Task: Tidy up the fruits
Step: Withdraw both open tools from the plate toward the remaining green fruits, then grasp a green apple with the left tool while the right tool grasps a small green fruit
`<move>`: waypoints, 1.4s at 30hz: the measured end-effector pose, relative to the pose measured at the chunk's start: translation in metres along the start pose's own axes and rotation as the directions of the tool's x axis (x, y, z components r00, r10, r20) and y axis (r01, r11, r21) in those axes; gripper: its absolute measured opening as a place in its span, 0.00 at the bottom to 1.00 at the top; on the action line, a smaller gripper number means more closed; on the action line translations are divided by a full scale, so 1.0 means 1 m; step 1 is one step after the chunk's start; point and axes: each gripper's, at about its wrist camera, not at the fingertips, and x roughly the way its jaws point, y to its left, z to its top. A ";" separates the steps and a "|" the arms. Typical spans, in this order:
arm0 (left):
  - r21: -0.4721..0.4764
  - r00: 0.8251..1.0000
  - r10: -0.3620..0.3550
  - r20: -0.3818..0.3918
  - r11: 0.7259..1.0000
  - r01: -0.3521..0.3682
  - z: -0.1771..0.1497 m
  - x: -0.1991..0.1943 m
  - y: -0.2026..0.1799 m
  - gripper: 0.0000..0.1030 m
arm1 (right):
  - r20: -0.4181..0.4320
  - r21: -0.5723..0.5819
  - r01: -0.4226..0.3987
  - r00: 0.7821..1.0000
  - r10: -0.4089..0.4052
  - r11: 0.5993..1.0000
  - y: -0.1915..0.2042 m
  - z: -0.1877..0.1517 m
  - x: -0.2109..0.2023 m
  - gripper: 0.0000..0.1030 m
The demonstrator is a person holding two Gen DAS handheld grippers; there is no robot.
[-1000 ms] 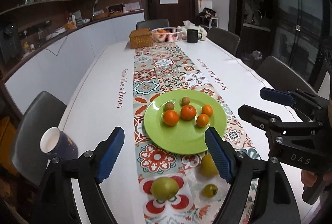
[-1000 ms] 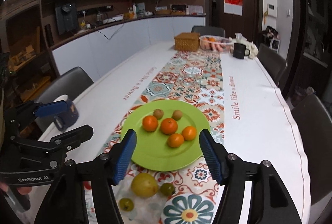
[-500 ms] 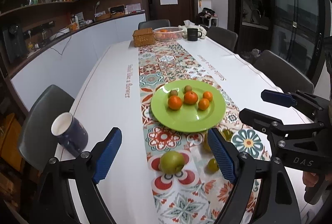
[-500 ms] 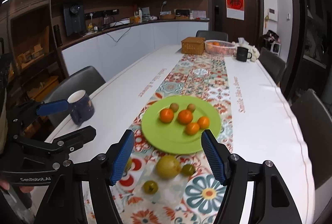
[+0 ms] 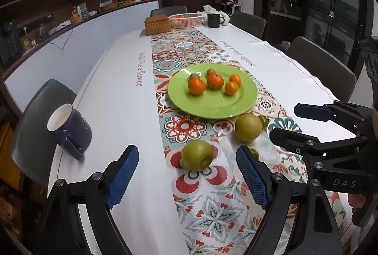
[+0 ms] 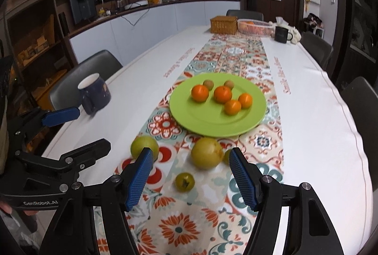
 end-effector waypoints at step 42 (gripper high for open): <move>0.117 0.982 -0.134 -0.136 0.982 0.150 -0.016 0.109 -0.003 0.49 | -0.215 -0.006 -0.030 0.976 0.028 1.000 0.005 -0.032 0.083 0.29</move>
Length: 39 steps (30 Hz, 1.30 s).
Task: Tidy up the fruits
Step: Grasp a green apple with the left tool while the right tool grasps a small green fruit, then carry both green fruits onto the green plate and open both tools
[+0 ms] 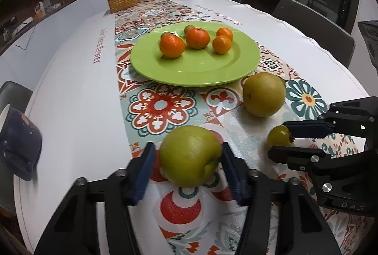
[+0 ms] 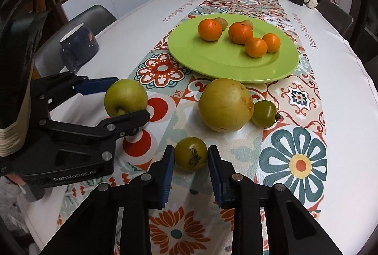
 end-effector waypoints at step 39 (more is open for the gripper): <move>-0.151 0.992 0.058 0.108 0.988 -0.041 0.023 -0.082 -0.026 0.48 | 0.216 -0.022 -0.044 0.975 0.047 0.999 -0.015 0.015 -0.082 0.29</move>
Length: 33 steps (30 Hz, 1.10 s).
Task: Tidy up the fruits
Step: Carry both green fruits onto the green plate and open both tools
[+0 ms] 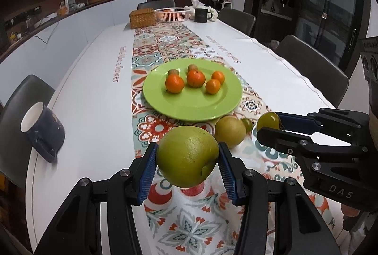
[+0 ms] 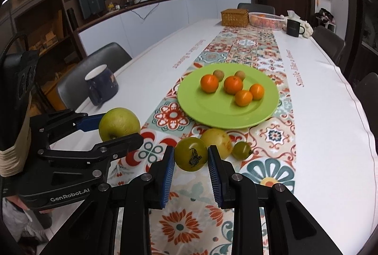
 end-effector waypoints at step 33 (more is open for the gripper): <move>-0.016 0.995 0.005 -0.099 1.000 -0.007 0.063 0.121 0.017 0.48 | -0.082 0.008 0.025 0.996 -0.024 1.000 -0.069 0.061 0.098 0.29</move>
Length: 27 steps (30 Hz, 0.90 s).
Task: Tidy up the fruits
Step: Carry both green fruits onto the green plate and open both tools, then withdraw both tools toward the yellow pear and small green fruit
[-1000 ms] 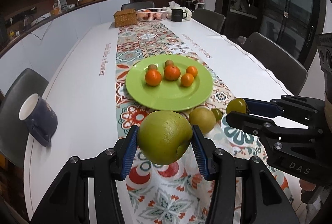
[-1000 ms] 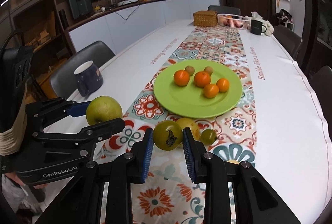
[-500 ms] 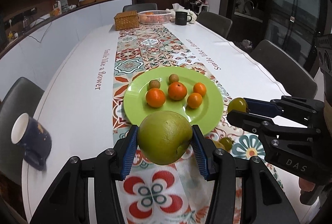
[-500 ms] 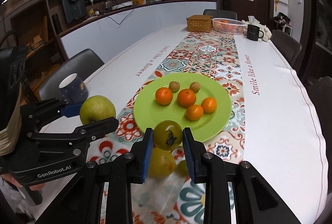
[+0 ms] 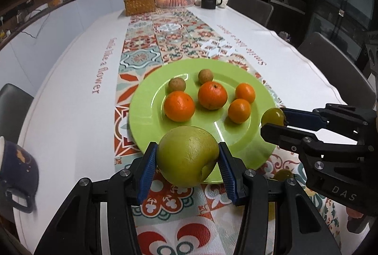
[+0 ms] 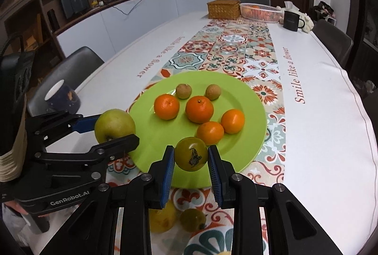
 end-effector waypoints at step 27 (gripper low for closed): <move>0.029 0.975 0.090 0.201 0.995 -0.097 -0.029 -0.099 -0.026 0.81 | 0.170 -0.056 0.105 0.981 -0.094 0.993 0.010 -0.026 -0.088 0.52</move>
